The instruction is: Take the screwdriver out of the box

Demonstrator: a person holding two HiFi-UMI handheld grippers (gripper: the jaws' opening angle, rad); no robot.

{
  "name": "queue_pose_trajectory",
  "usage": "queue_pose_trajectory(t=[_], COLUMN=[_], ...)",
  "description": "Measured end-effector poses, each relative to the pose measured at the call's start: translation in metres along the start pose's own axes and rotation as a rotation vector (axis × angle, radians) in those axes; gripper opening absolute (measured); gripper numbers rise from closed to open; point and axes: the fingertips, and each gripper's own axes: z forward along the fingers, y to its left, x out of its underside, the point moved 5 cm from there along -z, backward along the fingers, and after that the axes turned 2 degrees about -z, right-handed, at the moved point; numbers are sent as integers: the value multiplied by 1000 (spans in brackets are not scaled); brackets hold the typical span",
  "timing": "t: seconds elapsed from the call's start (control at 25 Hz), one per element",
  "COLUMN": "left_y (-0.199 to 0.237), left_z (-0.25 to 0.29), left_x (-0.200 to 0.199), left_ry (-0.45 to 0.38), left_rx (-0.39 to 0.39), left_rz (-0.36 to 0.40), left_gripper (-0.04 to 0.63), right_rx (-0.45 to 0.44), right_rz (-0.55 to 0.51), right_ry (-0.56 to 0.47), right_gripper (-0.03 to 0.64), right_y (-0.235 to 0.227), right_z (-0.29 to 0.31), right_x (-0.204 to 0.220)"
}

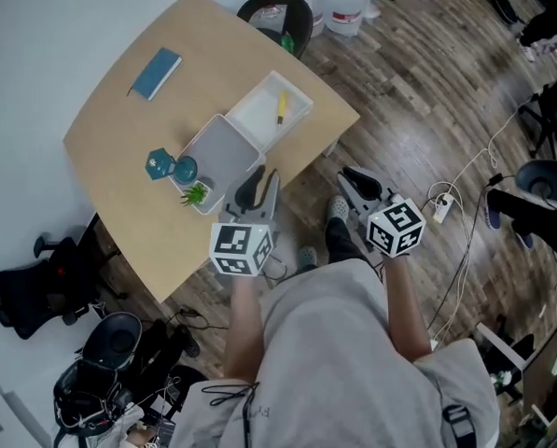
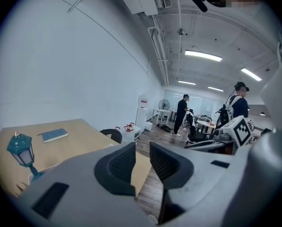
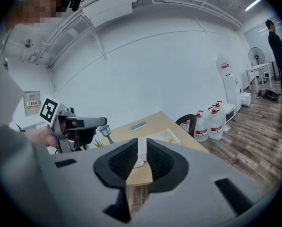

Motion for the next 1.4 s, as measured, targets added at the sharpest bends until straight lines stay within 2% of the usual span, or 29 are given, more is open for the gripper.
queue_pose_trajectory(t=[0.4, 0.68, 0.88, 1.0, 1.2, 1.4], left_y=[13, 25, 40, 44, 54, 68], left_z=[61, 97, 100, 107, 126, 156], left_x=[-22, -14, 2, 15, 15, 7], left_ry=[14, 98, 132, 193, 215, 221], left_rx=[-111, -138, -206, -238, -252, -218], left_rz=[-21, 16, -23, -2, 9, 33], left_gripper=[98, 118, 118, 118, 120, 120], right_rx=[-85, -237, -226, -209, -213, -193], right_rz=[2, 72, 84, 97, 100, 124], right_ry=[17, 48, 75, 62, 74, 119], right_gripper=[94, 163, 202, 210, 222, 198], right_y=[-66, -97, -121, -133, -146, -161], right_z=[34, 37, 41, 41, 57, 75], right_x=[-33, -29, -22, -25, -30, -30])
